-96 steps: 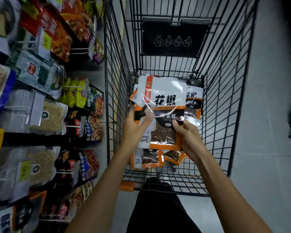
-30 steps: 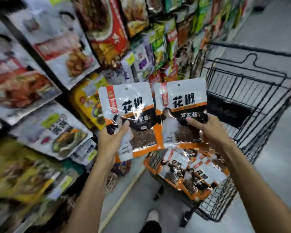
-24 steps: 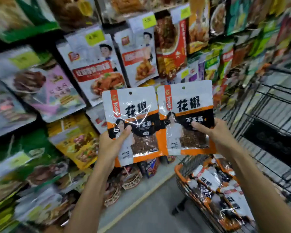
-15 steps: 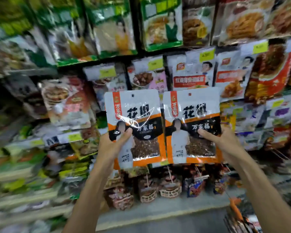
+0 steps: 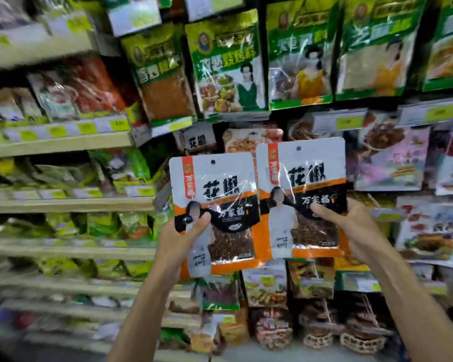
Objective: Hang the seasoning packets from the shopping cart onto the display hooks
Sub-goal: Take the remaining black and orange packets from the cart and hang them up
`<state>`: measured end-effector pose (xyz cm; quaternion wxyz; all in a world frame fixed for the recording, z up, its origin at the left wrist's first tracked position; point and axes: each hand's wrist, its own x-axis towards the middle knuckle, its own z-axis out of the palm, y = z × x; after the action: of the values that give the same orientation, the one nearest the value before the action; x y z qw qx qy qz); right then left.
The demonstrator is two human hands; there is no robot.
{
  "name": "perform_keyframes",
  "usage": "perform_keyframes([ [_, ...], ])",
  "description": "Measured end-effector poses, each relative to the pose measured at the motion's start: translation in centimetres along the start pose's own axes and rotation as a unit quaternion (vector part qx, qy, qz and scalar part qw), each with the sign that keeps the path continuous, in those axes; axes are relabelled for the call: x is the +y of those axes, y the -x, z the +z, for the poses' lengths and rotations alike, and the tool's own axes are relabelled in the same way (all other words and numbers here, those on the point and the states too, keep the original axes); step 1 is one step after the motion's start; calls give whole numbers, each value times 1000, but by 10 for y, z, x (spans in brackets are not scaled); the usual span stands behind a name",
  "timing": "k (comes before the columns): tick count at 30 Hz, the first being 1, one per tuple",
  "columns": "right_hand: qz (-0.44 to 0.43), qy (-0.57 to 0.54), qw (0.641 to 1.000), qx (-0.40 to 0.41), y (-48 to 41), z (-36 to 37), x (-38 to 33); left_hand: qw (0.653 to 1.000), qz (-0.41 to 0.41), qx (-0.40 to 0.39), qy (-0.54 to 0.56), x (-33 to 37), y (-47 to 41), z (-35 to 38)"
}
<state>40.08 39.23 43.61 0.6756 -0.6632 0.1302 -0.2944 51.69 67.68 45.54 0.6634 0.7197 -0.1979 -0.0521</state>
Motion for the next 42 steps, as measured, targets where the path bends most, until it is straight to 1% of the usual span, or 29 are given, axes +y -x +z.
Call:
perform_keyframes([
  [3,-3,-7,1000,-2,-4,41,6,1000,7,-9,-7,-10,-16,-41],
  [6,-4,-9,1000,-28,-10,72,7,1000,-3,-10,2,-17,-31,-70],
  [13,-5,10,999,-33,-39,110,15,999,-12,-30,31,-33,-69,-106],
  [16,-13,21,999,-30,-53,114,19,998,-30,-16,58,-38,-90,-107],
  [19,-24,48,998,19,-64,110,25,994,-64,-24,83,-43,-114,-102],
  [21,-29,60,997,30,-68,105,25,989,-95,-15,110,-46,-132,-98],
  [25,-28,67,997,36,-71,99,28,986,-102,-17,129,-49,-165,-89],
  [28,-21,39,999,22,-72,103,30,987,-62,-56,138,-50,-186,-85],
  [30,-16,25,999,16,-73,109,32,984,-53,-65,158,-49,-196,-81],
  [34,-18,-2,999,40,-74,126,36,981,-20,-96,169,-45,-211,-77],
  [37,-13,-13,999,48,-72,135,37,980,-34,-104,167,-49,-219,-76],
  [42,-14,-19,998,56,-68,141,37,976,-14,-143,161,-55,-230,-73],
])
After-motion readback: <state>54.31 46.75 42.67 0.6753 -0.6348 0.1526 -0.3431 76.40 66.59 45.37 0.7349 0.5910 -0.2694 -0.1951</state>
